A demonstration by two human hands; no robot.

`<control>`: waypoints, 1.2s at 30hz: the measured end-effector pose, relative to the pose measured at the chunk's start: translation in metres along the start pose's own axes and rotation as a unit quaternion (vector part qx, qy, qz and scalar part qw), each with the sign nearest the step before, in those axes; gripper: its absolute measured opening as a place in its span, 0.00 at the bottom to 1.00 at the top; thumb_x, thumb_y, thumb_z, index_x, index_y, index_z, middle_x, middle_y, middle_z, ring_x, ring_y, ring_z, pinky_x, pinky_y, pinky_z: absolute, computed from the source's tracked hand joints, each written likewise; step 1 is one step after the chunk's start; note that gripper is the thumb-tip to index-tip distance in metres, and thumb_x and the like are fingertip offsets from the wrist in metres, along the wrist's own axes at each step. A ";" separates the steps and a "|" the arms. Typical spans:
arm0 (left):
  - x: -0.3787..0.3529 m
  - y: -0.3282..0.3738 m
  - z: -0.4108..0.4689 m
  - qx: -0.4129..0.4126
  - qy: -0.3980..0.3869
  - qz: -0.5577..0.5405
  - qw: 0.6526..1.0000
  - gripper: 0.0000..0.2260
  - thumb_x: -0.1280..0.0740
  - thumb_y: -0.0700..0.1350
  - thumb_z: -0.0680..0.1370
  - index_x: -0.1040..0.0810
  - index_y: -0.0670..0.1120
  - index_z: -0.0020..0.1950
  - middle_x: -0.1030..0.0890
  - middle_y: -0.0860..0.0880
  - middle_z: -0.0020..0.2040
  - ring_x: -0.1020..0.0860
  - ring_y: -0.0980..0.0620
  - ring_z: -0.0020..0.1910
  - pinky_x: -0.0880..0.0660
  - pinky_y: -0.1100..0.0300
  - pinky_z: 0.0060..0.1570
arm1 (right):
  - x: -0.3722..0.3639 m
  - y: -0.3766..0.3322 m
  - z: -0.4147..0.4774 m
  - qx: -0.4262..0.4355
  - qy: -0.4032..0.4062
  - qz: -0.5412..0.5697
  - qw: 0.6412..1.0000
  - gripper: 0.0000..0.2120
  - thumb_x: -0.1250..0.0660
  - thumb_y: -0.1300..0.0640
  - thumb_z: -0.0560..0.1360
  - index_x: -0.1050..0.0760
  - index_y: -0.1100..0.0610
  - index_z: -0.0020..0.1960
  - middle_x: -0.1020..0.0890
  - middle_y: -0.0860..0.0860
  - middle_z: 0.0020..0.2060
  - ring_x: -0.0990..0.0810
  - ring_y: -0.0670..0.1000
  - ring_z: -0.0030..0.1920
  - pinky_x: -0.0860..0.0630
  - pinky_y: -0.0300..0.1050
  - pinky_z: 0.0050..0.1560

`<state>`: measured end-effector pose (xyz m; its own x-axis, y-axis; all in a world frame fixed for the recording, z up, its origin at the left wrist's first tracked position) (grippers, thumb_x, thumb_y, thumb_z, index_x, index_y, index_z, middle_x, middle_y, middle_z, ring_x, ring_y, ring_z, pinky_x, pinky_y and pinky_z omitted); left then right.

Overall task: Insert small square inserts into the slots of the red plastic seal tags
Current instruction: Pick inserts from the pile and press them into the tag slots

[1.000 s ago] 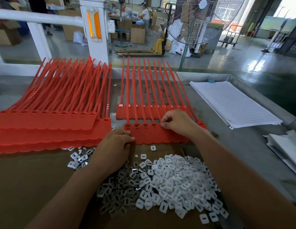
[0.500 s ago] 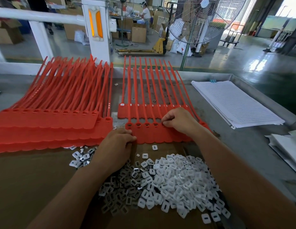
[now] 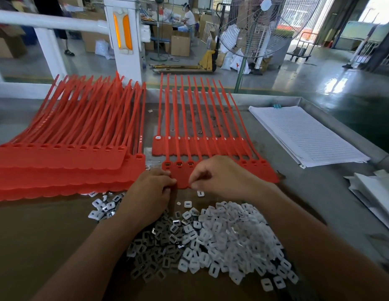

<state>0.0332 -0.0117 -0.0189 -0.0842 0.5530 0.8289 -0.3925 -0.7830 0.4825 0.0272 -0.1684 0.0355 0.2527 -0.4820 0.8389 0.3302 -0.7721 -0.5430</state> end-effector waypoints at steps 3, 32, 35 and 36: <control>-0.001 -0.001 0.001 -0.001 -0.004 0.001 1.000 0.14 0.39 0.40 0.77 0.23 0.48 0.60 0.29 0.52 0.66 0.35 0.55 0.65 0.43 0.66 0.61 | -0.016 -0.018 -0.006 0.039 -0.043 -0.053 0.997 0.06 0.32 0.56 0.73 0.19 0.54 0.49 0.18 0.44 0.45 0.23 0.40 0.43 0.28 0.32 0.46; -0.004 -0.001 0.001 -0.018 0.003 -0.003 1.000 0.14 0.38 0.39 0.76 0.23 0.46 0.61 0.28 0.50 0.66 0.35 0.54 0.65 0.44 0.69 0.60 | -0.045 -0.036 -0.011 0.036 -0.105 -0.221 0.969 0.11 0.40 0.63 0.75 0.31 0.63 0.57 0.27 0.58 0.54 0.27 0.56 0.54 0.28 0.50 0.54; -0.003 0.000 0.001 -0.021 0.005 -0.007 1.000 0.14 0.38 0.39 0.76 0.23 0.45 0.61 0.28 0.49 0.66 0.34 0.54 0.65 0.45 0.70 0.59 | -0.048 -0.034 -0.012 0.051 -0.100 -0.206 0.972 0.11 0.40 0.63 0.75 0.32 0.62 0.57 0.27 0.58 0.54 0.27 0.56 0.54 0.31 0.48 0.51; -0.003 0.000 0.001 -0.022 0.004 -0.008 1.000 0.14 0.38 0.39 0.76 0.23 0.45 0.61 0.28 0.49 0.66 0.34 0.54 0.65 0.46 0.71 0.58 | -0.049 -0.034 -0.012 0.058 -0.092 -0.199 0.974 0.10 0.39 0.63 0.75 0.32 0.61 0.56 0.26 0.58 0.54 0.27 0.56 0.53 0.31 0.48 0.50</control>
<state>0.0345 -0.0133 -0.0214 -0.0845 0.5670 0.8193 -0.4342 -0.7611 0.4819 -0.0076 -0.1240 0.0135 0.2386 -0.0645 0.9690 0.5333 -0.8251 -0.1862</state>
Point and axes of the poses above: each hand's wrist, its own z-axis towards the middle knuckle, its own x-axis out of the back of the hand, y = z × x, the point moved 3 cm from there along z, towards the middle knuckle
